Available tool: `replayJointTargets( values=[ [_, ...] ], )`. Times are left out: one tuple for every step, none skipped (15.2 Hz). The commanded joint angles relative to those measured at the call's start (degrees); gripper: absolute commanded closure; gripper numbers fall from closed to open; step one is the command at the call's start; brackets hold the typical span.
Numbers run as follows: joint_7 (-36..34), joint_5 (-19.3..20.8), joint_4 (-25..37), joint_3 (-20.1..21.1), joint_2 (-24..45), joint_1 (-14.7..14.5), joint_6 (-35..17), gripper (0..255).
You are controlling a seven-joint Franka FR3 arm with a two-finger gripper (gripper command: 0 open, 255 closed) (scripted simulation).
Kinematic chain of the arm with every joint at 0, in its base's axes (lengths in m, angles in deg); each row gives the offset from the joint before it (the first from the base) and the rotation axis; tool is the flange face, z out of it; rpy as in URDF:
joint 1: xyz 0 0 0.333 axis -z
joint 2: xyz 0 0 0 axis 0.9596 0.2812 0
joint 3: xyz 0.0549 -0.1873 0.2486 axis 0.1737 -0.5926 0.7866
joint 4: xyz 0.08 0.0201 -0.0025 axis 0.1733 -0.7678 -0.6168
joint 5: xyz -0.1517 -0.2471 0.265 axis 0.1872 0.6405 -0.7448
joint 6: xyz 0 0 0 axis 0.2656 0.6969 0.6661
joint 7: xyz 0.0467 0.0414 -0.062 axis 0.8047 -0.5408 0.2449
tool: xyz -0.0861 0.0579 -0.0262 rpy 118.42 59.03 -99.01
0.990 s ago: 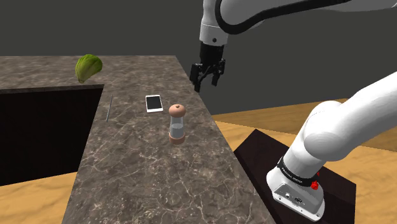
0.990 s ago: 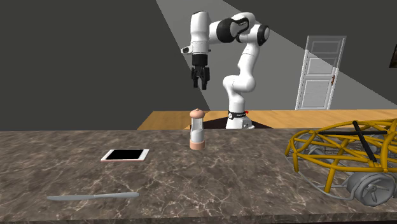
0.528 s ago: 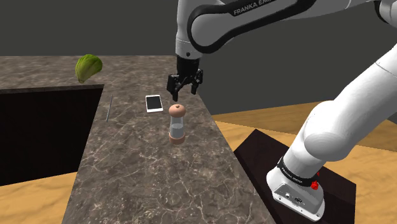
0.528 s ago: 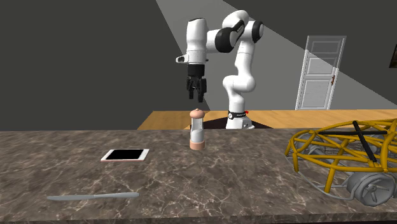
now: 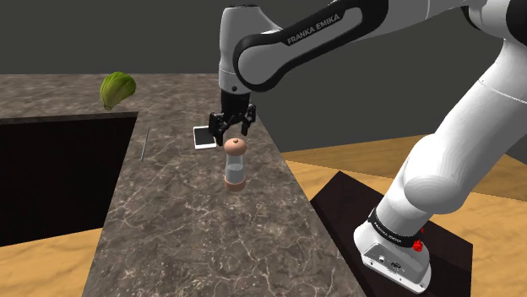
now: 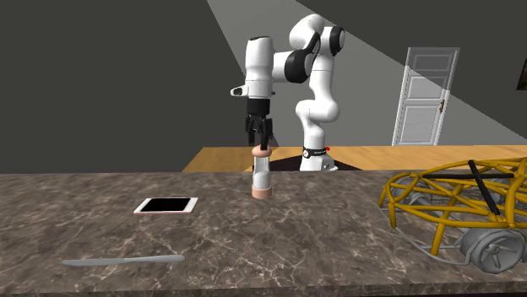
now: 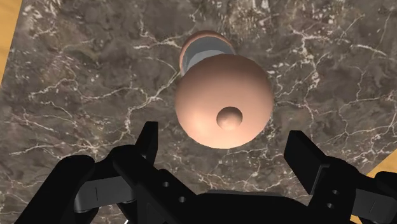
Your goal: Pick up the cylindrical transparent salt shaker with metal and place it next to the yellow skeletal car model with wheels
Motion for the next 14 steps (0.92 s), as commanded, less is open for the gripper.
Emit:
replayJointTargets(
  values=[
    [-0.3, 0.4, -0.6, 0.1, 1.0, 0.0, -1.6, 0],
    [-0.5, 0.6, -1.1, 0.2, 1.7, 0.0, -2.8, 0],
    [-0.5, 0.6, -1.1, 0.2, 1.7, 0.0, -2.8, 0],
    [-0.5, 0.6, -1.1, 0.2, 1.7, 0.0, -2.8, 0],
    [-0.5, 0.6, -1.1, 0.2, 1.7, 0.0, -2.8, 0],
    [-0.5, 0.6, -1.1, 0.2, 1.7, 0.0, -2.8, 0],
    [-0.5, 0.6, -1.1, 0.2, 1.7, 0.0, -2.8, 0],
    [-0.5, 0.6, -1.1, 0.2, 1.7, 0.0, -2.8, 0],
    [-0.5, 0.6, -1.1, 0.2, 1.7, 0.0, -2.8, 0],
    [-0.5, 0.6, -1.1, 0.2, 1.7, 0.0, -2.8, 0],
    [-0.5, 0.6, -1.1, 0.2, 1.7, 0.0, -2.8, 255],
    [-0.5, 0.6, -1.1, 0.2, 1.7, 0.0, -2.8, 255],
    [-0.5, 0.6, -1.1, 0.2, 1.8, 0.0, -2.8, 255],
    [-0.5, 0.6, -1.1, 0.2, 1.7, 0.0, -2.8, 255]
  ],
)
